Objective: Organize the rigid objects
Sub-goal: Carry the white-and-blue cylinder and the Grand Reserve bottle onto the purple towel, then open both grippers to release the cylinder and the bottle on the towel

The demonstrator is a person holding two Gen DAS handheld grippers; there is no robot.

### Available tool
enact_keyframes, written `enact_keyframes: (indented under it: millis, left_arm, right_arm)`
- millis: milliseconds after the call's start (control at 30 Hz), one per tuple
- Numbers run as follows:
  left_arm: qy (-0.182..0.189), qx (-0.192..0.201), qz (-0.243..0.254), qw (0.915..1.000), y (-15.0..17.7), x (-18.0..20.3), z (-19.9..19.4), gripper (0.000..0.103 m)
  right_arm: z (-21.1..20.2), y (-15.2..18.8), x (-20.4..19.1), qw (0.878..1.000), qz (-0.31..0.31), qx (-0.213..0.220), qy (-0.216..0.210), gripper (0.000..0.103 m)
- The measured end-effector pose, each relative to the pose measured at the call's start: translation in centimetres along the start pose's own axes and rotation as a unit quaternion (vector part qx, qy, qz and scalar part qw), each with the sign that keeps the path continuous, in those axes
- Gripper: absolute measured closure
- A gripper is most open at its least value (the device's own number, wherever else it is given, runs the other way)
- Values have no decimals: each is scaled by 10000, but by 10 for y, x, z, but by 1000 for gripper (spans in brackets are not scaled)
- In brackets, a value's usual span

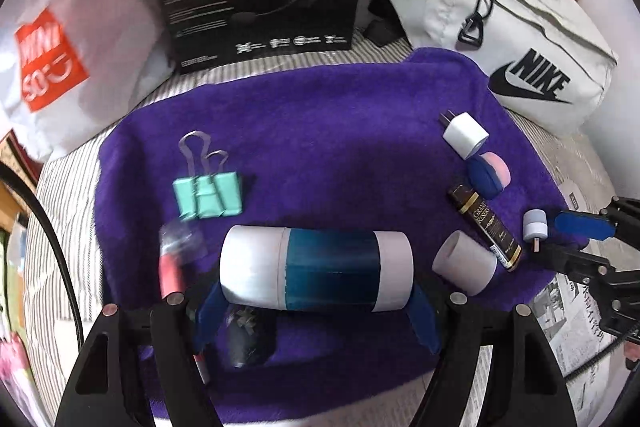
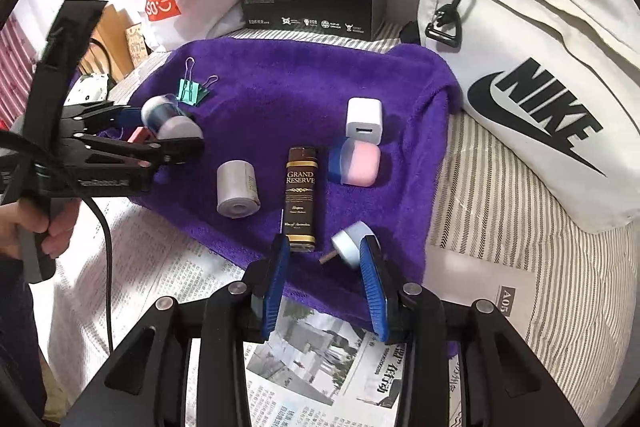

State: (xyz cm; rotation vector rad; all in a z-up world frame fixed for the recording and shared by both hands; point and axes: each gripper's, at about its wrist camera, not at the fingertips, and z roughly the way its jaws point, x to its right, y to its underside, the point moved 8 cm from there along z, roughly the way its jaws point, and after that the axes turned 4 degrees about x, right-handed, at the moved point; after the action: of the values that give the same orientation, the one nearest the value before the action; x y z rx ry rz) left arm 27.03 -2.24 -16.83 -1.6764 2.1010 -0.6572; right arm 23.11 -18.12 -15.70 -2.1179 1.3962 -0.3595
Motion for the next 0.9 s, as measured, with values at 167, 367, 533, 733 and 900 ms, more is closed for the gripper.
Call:
enact_keyframes:
  millis: [167, 367, 533, 733, 900]
  left_arm:
    - [-136, -21, 335, 9993, -5, 12, 11, 28]
    - [-54, -88, 464, 9989, -9, 22, 20, 28]
    - [-75, -62, 551, 9984, -10, 27, 25, 28]
    - [-15, -51, 560, 9984, -9, 26, 23, 27]
    - [-1, -144, 529, 9985, -7, 26, 17, 23]
  right_arm:
    - [-3, 2, 2, 9999, 61, 67, -50, 66]
    - [-7, 5, 5, 9995, 219, 122, -183, 66]
    - [-10, 9, 3, 9996, 135, 137, -193, 66]
    - [-12, 10, 2, 9995, 168, 140, -215, 66]
    - [-12, 10, 2, 9996, 179, 137, -187, 66]
